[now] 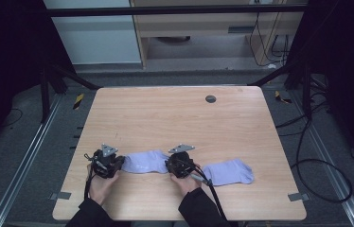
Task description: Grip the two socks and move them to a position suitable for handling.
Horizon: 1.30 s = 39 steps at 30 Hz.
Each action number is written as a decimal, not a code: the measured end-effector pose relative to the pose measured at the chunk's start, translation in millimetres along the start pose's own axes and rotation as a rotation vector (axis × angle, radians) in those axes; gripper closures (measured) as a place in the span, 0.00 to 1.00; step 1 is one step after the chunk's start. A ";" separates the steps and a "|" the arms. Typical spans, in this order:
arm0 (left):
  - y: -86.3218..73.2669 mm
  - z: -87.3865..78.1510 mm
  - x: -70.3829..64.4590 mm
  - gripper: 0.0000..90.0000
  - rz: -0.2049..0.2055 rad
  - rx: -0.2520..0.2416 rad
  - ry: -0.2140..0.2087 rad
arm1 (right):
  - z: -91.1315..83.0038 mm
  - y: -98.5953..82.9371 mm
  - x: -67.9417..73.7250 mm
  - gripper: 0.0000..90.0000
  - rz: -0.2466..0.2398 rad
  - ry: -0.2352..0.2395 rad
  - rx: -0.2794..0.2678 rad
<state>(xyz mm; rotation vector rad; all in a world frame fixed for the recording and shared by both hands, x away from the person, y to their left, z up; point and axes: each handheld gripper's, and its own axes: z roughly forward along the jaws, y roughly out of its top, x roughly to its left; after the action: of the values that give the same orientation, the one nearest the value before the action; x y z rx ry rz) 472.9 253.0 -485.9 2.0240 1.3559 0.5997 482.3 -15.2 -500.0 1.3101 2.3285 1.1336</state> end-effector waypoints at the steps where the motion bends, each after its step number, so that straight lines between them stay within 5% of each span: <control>1: -0.3 0.1 0.2 0.88 -0.004 -0.004 0.002 | -0.3 0.0 -0.3 0.86 -0.003 -0.003 -0.004; 8: 4.9 -15.7 -4.0 0.68 -0.005 -0.100 -0.016 | -16.6 4.7 -6.2 0.73 -0.013 0.000 -0.082; 14: 8.6 -25.7 -9.5 0.57 -0.017 -0.149 -0.049 | -39.1 11.8 -24.0 0.63 0.024 0.002 -0.136; 27: 21.8 -35.6 -42.8 0.48 0.036 -0.157 -0.155 | -92.6 4.4 -79.4 0.52 0.022 -0.076 -0.146; 39: 32.2 -30.9 -73.0 0.49 0.058 -0.149 -0.214 | -141.6 -31.6 -114.2 0.48 0.001 -0.141 -0.108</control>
<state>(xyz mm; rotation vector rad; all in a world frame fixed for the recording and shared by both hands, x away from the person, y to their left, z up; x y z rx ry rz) 446.1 183.8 -443.4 1.9507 1.0978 0.4787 451.6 -189.1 -445.9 1.3081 2.1369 1.1121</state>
